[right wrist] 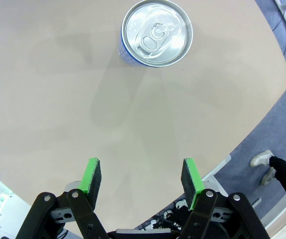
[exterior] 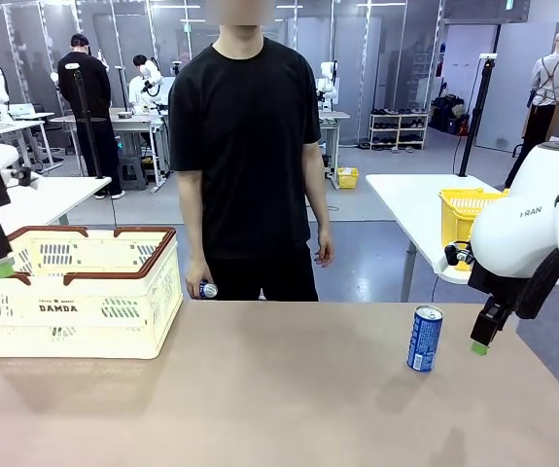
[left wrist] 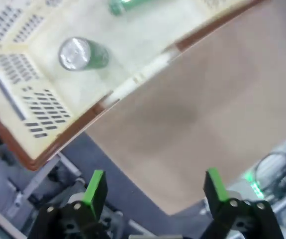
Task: Place the drinks into the Shopping basket.
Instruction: Pick up one drink and place it into the Shopping basket.
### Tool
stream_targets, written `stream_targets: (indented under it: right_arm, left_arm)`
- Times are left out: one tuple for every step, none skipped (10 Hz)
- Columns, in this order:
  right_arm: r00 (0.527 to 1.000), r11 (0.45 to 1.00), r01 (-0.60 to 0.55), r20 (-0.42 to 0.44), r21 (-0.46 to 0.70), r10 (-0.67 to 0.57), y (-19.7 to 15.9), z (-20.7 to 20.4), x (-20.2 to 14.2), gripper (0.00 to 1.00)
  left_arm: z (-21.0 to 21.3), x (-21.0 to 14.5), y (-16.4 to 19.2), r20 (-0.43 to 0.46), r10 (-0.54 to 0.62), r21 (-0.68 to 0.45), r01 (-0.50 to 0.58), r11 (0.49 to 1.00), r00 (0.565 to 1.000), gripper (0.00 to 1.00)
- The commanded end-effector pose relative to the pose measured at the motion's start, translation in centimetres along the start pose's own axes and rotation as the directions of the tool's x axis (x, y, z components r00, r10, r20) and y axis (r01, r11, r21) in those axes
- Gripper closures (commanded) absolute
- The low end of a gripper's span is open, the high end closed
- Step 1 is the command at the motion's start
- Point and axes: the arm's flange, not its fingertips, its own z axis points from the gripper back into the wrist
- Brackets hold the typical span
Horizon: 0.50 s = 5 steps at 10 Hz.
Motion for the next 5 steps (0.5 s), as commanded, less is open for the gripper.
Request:
stream_targets:
  right_arm:
    - [0.999, 0.999, -0.039, 0.011, -0.004, 0.039, 0.5, 0.8, 1.2, 0.19]
    - [0.998, 0.998, -0.064, 0.021, -0.027, 0.065, 0.9, 1.5, 2.6, 0.19]
    - [0.995, 0.996, -0.092, 0.026, -0.019, 0.093, 1.3, 1.9, 4.1, 0.19]
    - [0.992, 0.993, -0.119, 0.039, -0.019, 0.12, 1.6, 2.2, 5.5, 0.19]
    - [0.99, 0.991, -0.133, 0.036, -0.02, 0.134, 1.8, 2.7, 7.0, 0.19]
  left_arm:
    - [-0.5, -0.4, 0.1, -0.041, -0.144, 0.04, 0.145, 0.989, 0.989, 0.02]
    - [-0.9, 0.0, -0.1, -0.068, -0.186, 0.062, 0.19, 0.98, 0.98, 0.02]
    - [-1.3, 0.3, -0.1, -0.099, -0.251, 0.063, 0.257, 0.964, 0.963, 0.02]
    - [-1.7, 0.7, -0.2, -0.123, -0.288, 0.065, 0.297, 0.953, 0.95, 0.02]
    - [-2.0, 1.3, -0.2, -0.138, -0.314, 0.053, 0.323, 0.945, 0.939, 0.02]
